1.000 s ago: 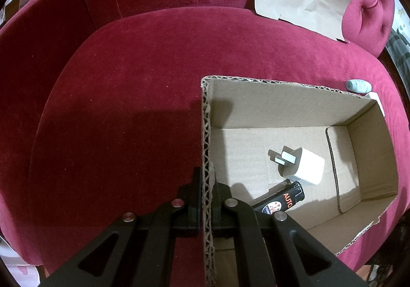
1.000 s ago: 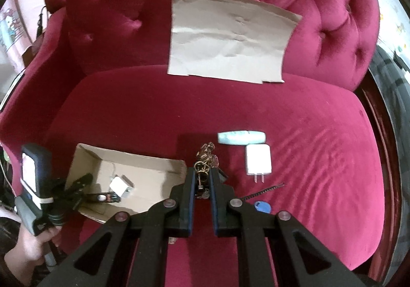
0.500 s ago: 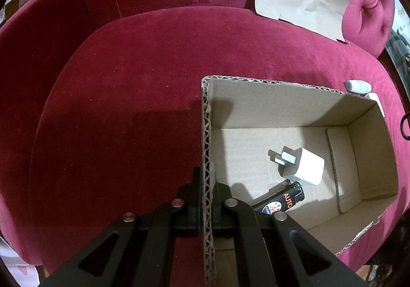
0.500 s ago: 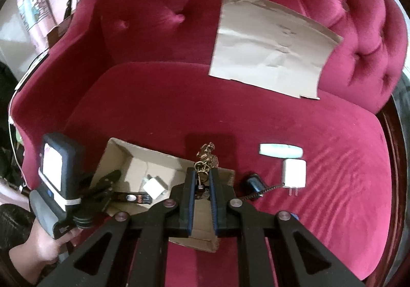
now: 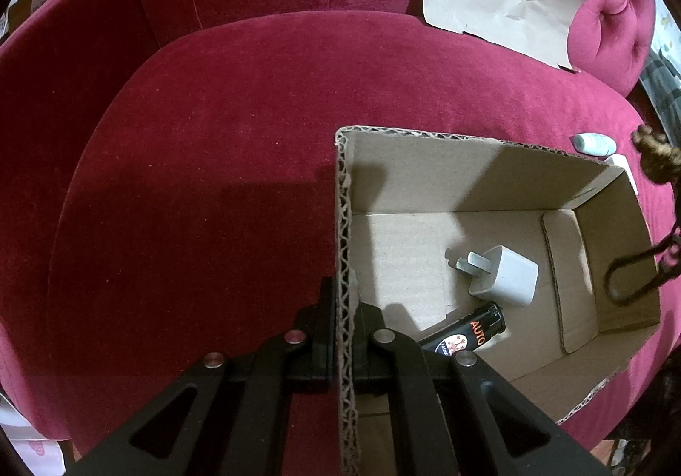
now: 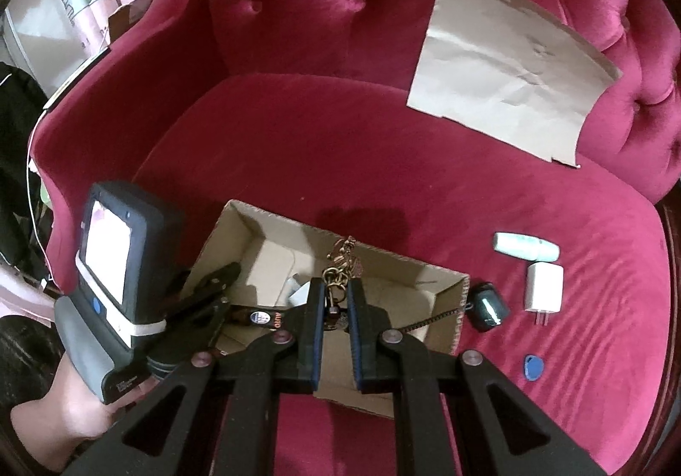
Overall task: Organize rigid objects
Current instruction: 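Carry the keyring into the cardboard box and open the right tool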
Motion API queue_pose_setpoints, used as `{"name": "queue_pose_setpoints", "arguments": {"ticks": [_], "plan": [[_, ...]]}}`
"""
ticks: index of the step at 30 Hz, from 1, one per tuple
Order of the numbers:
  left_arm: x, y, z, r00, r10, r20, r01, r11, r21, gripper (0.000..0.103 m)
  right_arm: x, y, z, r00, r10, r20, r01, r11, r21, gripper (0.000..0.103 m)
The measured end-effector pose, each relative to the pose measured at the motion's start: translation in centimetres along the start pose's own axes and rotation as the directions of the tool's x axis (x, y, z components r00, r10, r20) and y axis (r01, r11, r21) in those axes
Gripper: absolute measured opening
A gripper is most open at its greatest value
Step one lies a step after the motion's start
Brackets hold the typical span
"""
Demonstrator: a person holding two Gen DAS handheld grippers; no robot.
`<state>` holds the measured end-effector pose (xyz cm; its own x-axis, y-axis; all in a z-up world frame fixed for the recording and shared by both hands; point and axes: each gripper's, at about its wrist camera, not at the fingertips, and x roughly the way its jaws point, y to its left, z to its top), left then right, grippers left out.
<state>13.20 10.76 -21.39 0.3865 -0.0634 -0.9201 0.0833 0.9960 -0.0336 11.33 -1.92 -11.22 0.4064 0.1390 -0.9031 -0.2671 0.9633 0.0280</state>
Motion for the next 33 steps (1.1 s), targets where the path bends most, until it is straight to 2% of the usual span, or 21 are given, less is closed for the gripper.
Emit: {"name": "queue_pose_setpoints", "arguments": {"ticks": [11,18,31,32,33], "plan": [[0.0,-0.2,0.1,1.000,0.000,-0.001,0.000,1.000,0.000,0.003,3.1,1.4,-1.1,0.999,0.011,-0.046,-0.011,1.000,0.012,0.009],[0.0,-0.1,0.0,1.000,-0.001,-0.001,0.001,1.000,-0.001,0.003,4.7,1.7,-1.4,0.998,0.007,-0.068,-0.006,1.000,0.019,0.005],[0.0,0.0,0.1,1.000,0.001,0.000,-0.001,1.000,0.001,0.003,4.9,1.7,-1.4,0.997,0.043,-0.070,-0.040,0.998,0.039,0.006],[0.0,0.0,0.1,1.000,0.001,-0.001,-0.001,1.000,0.001,0.003,4.9,1.8,-1.4,0.997,0.038,-0.070,-0.036,0.999,0.037,0.007],[0.0,0.0,0.1,1.000,0.001,0.000,-0.001,1.000,0.001,0.003,4.8,1.7,-1.3,0.997,0.027,-0.068,-0.025,0.999,0.036,0.020]]}}
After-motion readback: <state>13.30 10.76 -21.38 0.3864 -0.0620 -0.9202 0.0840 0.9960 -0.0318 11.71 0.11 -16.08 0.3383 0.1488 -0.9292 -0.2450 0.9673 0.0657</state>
